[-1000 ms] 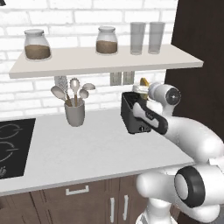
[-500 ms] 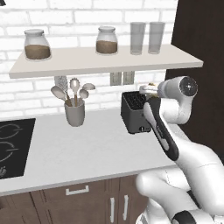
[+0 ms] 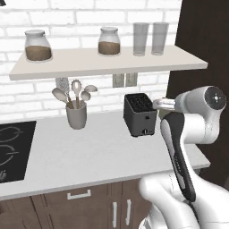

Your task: Start the toaster. Once the lever pops up, take the bread to the plate on the dining counter.

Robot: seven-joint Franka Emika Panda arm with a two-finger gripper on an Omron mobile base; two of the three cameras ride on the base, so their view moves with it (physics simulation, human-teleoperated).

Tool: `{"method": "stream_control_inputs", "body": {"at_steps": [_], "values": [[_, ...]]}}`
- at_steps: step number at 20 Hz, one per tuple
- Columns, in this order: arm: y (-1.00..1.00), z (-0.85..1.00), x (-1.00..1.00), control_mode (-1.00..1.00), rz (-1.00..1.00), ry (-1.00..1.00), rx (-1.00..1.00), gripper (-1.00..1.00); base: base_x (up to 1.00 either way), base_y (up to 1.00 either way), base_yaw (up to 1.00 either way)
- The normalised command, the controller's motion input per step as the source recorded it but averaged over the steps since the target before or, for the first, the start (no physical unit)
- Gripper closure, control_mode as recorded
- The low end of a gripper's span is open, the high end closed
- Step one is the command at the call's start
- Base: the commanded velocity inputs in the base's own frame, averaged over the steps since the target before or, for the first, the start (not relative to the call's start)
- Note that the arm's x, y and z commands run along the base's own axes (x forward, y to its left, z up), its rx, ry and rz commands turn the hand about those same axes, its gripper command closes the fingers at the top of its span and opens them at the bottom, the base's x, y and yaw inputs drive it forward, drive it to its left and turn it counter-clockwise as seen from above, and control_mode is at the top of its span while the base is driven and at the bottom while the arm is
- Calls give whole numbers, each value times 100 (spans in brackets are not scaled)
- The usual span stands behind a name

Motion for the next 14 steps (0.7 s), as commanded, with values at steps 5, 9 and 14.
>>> {"method": "stream_control_inputs", "body": {"at_steps": [5,9,14], "values": [[0,0,-49,-100,0,1,0,100,0,0,0],[0,0,-22,-100,0,2,0,100,0,0,0],[0,0,-8,100,0,0,0,100,-64,1,0]]}}
